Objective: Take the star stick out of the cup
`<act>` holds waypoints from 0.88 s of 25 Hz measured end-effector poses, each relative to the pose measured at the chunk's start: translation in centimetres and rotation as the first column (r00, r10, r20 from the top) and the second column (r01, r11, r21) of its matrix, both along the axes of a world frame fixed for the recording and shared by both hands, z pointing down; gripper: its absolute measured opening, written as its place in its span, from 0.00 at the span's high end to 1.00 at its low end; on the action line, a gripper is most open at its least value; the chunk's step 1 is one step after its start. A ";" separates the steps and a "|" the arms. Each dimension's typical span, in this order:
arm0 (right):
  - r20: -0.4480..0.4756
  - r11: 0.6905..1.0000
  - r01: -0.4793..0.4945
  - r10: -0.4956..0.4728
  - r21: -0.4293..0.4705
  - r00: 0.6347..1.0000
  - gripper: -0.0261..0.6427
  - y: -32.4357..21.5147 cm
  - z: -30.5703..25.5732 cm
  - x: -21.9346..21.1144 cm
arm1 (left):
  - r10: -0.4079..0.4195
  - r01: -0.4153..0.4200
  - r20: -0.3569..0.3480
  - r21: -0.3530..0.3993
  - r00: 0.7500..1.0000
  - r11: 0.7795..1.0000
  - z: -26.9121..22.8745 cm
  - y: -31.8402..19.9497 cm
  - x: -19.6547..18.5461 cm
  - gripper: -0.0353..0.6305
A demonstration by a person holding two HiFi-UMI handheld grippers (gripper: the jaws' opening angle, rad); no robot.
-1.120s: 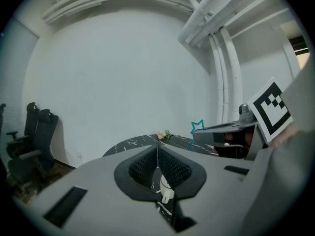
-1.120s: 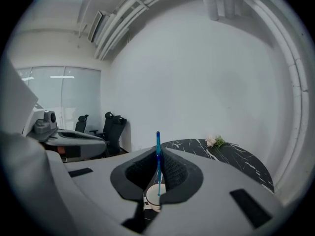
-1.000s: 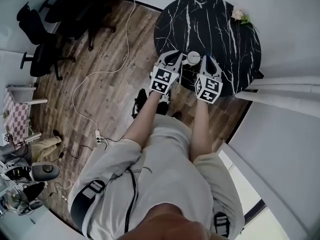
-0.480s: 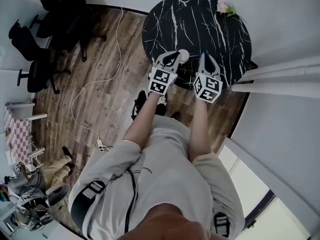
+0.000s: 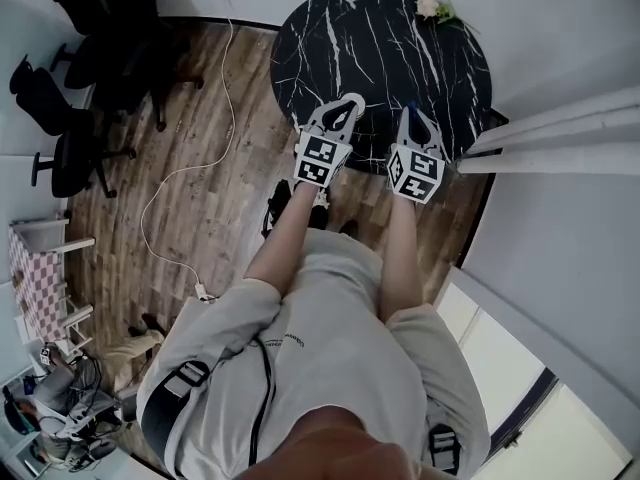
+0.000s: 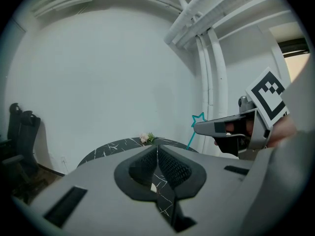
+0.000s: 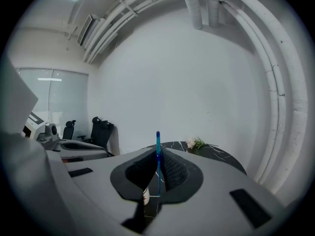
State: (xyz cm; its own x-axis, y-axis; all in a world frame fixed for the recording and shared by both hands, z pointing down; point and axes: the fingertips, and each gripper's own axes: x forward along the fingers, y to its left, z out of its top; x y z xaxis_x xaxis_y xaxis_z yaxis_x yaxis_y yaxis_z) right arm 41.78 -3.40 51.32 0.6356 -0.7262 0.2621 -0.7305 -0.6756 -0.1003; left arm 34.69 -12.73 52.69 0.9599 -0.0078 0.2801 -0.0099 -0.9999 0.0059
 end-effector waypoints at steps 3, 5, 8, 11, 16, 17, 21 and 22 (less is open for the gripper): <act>0.004 1.000 0.007 -0.007 -0.015 1.000 0.89 0.7 0.6 -0.3 | -0.006 0.006 -0.001 -0.003 1.000 1.000 0.2 0.6 -0.4 0.91; 0.007 1.000 0.013 -0.013 -0.023 1.000 0.89 1.1 0.9 -0.7 | -0.011 0.011 -0.002 -0.003 1.000 1.000 0.3 0.9 -0.7 0.91; 0.011 0.999 0.026 -0.025 -0.036 1.000 0.89 1.3 1.4 -1.3 | -0.022 0.022 -0.004 -0.017 1.000 1.000 0.2 1.1 -1.5 0.91; 0.017 0.999 0.028 -0.028 -0.037 0.999 0.89 1.8 1.9 -2.0 | -0.030 0.030 -0.003 -0.017 1.000 0.999 0.4 1.7 -2.5 0.91; 0.033 0.999 0.034 -0.033 -0.038 0.999 0.89 2.9 3.9 -3.9 | -0.060 0.058 -0.022 -0.060 0.998 0.997 1.2 2.6 -4.6 0.91; 0.037 0.999 0.033 -0.032 -0.039 0.999 0.89 3.2 4.4 -4.2 | -0.066 0.063 -0.035 -0.090 0.997 0.994 1.3 2.9 -4.9 0.91; 0.046 0.998 0.037 -0.034 -0.054 0.998 0.89 4.4 6.2 -5.3 | -0.081 0.075 -0.046 -0.123 0.996 0.990 2.3 4.2 -6.1 0.91; 0.046 0.997 0.038 -0.035 -0.060 0.998 0.89 4.6 6.5 -5.4 | -0.080 0.074 -0.043 -0.121 0.996 0.990 2.6 4.4 -6.2 0.91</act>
State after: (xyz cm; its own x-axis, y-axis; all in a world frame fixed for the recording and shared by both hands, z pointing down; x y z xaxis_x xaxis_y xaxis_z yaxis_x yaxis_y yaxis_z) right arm 36.38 1.21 57.80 0.5955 -0.7307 0.3338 -0.7506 -0.6542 -0.0932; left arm 28.51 -8.29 55.30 0.9701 -0.0518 0.2372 -0.0840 -0.9883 0.1277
